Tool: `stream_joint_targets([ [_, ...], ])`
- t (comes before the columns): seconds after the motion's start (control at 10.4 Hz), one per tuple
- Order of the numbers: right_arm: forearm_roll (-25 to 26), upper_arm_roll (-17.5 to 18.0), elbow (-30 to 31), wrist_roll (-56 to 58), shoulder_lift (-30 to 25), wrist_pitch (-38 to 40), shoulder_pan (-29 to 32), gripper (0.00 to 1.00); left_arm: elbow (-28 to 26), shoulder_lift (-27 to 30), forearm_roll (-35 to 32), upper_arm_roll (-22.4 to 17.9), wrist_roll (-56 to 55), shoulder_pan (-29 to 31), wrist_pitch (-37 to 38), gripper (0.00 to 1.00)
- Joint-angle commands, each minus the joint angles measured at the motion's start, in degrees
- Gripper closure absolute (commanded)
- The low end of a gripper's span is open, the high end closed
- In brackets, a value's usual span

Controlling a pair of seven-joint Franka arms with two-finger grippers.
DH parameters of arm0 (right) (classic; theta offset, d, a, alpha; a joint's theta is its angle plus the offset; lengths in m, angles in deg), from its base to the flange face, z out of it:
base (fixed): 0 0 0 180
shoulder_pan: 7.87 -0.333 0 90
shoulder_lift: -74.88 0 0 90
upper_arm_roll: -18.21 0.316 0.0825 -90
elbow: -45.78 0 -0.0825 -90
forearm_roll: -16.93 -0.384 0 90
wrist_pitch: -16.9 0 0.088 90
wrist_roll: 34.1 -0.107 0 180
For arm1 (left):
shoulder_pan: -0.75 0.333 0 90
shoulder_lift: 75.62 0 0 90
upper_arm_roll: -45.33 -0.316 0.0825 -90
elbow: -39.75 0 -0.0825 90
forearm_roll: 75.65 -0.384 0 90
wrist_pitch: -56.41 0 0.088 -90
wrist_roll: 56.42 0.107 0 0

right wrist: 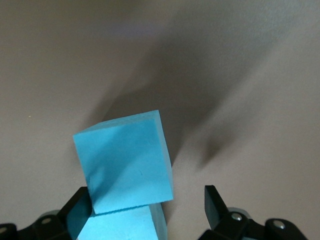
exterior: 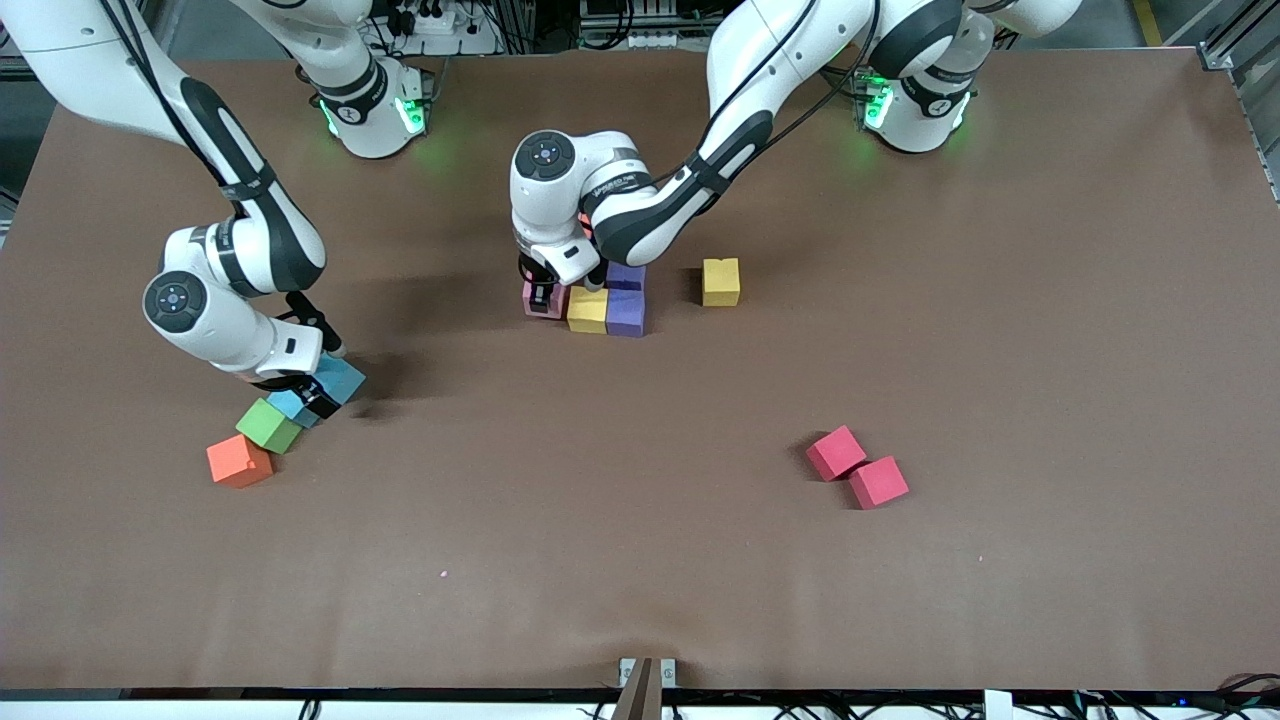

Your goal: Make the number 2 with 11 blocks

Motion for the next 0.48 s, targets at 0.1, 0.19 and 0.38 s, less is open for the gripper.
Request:
stream_joint_targets([
  [0.1, -5.7, 1.0, 0.2, 5.4, -0.8, 3.9, 1.3, 0.00, 2.6, -1.9, 1.2, -1.1, -1.1, -1.3, -0.4, 0.53],
  [0.19, -5.8, 1.0, 0.3, 5.6, -0.7, 4.3, 1.1, 0.00, 2.6, -2.0, 1.2, -1.1, -1.3, -1.3, -0.4, 0.52],
  [0.38, -5.7, 0.8, 0.3, 7.2, -0.2, 3.5, 0.2, 0.00, 2.6, -2.2, 1.2, -1.9, -1.5, -1.4, -1.0, 0.53],
])
